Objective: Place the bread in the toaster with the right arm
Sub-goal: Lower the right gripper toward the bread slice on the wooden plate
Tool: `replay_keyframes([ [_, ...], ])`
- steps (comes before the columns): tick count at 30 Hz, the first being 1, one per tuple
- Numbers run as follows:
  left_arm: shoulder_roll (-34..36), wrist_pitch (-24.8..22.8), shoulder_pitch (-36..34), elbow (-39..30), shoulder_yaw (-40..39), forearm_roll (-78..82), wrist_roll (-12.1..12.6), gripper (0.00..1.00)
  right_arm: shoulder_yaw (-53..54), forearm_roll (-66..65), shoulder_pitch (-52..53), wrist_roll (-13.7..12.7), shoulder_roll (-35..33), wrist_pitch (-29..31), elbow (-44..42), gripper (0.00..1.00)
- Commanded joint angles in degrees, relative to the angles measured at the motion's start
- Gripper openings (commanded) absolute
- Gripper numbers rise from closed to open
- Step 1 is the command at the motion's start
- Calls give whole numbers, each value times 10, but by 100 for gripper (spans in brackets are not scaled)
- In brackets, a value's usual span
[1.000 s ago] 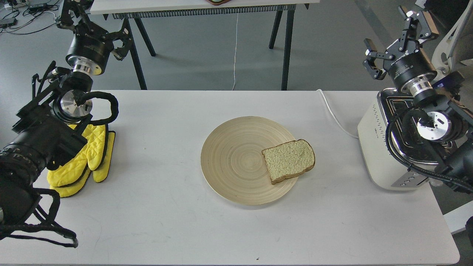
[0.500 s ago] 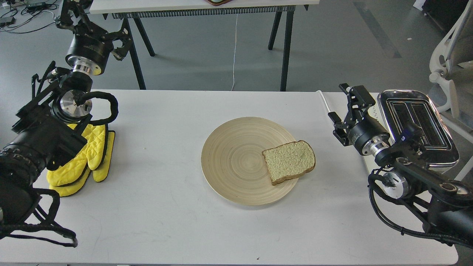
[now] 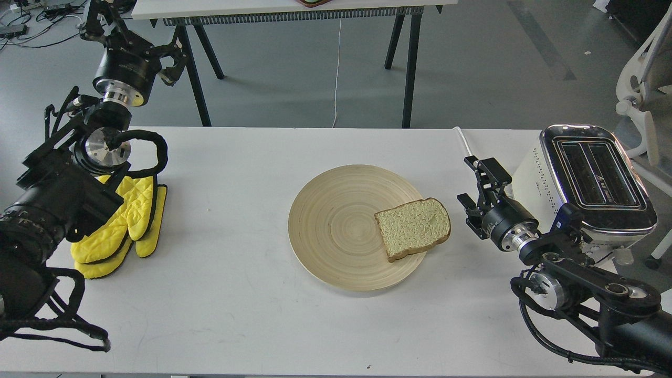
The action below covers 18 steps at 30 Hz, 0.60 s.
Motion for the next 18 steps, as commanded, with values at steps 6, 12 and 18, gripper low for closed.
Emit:
replay_keyframes([
  [6,0,0,0,0,1,0,0,100,-22,0,-18,0,9,-18,0,98],
  [12,0,0,0,0,2,0,0,100,-44,0,-26,0,14,-20,0,91],
  [18,0,0,0,0,2,0,0,100,-51,-13,-23,0,20,-25,0,69],
])
